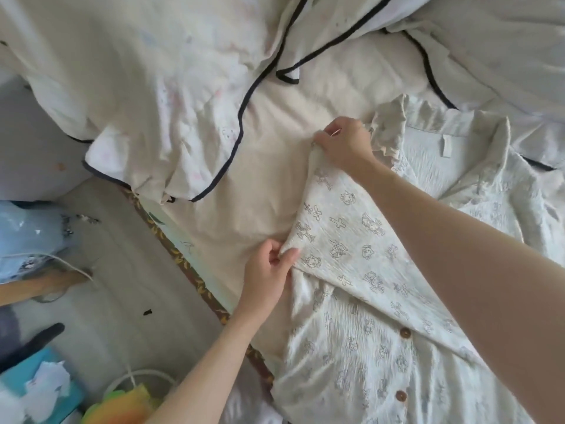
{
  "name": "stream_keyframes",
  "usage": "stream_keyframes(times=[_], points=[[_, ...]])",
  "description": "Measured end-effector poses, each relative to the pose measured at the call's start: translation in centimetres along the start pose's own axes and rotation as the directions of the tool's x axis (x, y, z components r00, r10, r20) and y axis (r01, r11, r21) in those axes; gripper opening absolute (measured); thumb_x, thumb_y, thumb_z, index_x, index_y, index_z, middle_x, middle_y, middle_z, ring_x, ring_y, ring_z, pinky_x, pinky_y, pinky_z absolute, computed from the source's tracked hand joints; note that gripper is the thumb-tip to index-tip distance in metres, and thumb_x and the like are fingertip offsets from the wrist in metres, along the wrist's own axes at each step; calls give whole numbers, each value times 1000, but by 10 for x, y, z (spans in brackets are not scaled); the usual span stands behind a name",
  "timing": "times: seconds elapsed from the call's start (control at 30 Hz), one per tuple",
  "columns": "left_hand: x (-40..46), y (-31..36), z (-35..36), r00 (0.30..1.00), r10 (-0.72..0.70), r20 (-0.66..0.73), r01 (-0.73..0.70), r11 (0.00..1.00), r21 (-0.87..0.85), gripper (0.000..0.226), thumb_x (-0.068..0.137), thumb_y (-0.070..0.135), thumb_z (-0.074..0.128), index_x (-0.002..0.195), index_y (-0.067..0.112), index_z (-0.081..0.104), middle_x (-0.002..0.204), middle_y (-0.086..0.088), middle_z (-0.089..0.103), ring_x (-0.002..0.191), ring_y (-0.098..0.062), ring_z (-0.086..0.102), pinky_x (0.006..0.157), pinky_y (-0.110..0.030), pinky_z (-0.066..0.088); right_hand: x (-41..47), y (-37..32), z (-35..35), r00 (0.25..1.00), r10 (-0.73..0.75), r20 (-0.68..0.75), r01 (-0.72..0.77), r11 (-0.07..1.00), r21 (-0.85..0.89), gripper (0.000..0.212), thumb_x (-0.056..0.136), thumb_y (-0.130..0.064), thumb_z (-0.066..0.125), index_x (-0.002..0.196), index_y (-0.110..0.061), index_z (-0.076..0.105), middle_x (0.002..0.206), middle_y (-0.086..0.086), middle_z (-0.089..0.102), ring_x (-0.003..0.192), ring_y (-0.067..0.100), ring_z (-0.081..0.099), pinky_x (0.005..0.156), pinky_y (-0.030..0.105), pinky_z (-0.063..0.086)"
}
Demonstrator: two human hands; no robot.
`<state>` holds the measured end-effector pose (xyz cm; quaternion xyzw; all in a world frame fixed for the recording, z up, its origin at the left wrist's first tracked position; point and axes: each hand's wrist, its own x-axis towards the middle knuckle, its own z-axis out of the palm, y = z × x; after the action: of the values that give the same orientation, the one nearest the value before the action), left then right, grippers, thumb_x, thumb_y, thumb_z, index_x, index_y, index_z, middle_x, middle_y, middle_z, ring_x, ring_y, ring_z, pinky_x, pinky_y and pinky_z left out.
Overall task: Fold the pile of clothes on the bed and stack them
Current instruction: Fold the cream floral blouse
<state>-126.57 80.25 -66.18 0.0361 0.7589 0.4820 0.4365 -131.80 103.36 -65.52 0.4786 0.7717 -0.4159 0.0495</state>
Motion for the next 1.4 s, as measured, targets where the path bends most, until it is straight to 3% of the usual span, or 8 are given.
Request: stream_keyframes(times=[0.23,0.43,0.63,0.87,1.0,1.13,1.27,1.4], points=[[9,-5,-2,998,36,-42,-36,999,-3,17,90,24,63,77,17,54,69,-5,60,59,-13,51,53,-27,41,8,-1,12,999,-35,-36,34,999,-12,10,88,-20,61,91,-12,66,73,-9,57,65,7,51,49,9,37],[0,-7,0,1000,12,-4,-12,999,48,12,86,29,67,91,26,56,86,8,65,74,7,59,66,-10,47,-74,31,-5,906,-368,-211,313,915,-253,31,96,-18,50,122,-3,57,124,12,58,116,26,53,99,40,40],[-2,3,-1,983,120,-140,-76,955,287,16,91,25,61,99,14,53,88,6,56,78,-4,54,66,-5,40,-181,127,-14,946,-305,-112,232,874,-426,43,93,-12,57,135,-6,50,145,16,42,137,33,36,112,52,28],[-49,8,63,808,587,54,-415,501,759,37,87,4,58,123,-3,52,132,-25,43,122,-40,43,95,-50,40,-255,231,-29,994,-97,59,113,859,-499,50,100,-21,41,148,-17,28,157,7,11,146,28,9,118,42,2],[-81,-16,126,845,323,427,-523,329,786,49,98,20,43,145,10,33,157,-18,11,145,-35,4,117,-49,4,-290,283,-48,998,17,65,18,866,-501,50,103,-31,31,150,-22,21,159,4,9,147,22,4,118,40,-2],[-94,-43,177,804,134,580,-590,48,806,56,101,40,23,151,27,2,157,-6,-21,142,-28,-25,103,-49,-30,-318,334,-77,997,44,58,-7,850,-527,48,102,-31,31,149,-23,25,159,-1,12,147,20,8,119,42,3],[-105,-54,216,792,15,611,-610,-45,791,59,98,49,16,146,35,-15,146,-5,-38,132,-30,-38,94,-53,-34,-336,371,-112,997,21,-71,-50,895,-444,28,94,-10,49,120,-7,59,135,13,52,126,34,46,100,43,37],[-105,-59,241,825,-119,552,-563,-110,819,65,93,62,14,136,43,-31,141,-6,-45,127,-33,-40,96,-63,-24,-332,403,-148,885,163,-436,-309,907,-288,38,85,-5,63,122,-3,58,123,20,56,108,42,53,86,50,41]])
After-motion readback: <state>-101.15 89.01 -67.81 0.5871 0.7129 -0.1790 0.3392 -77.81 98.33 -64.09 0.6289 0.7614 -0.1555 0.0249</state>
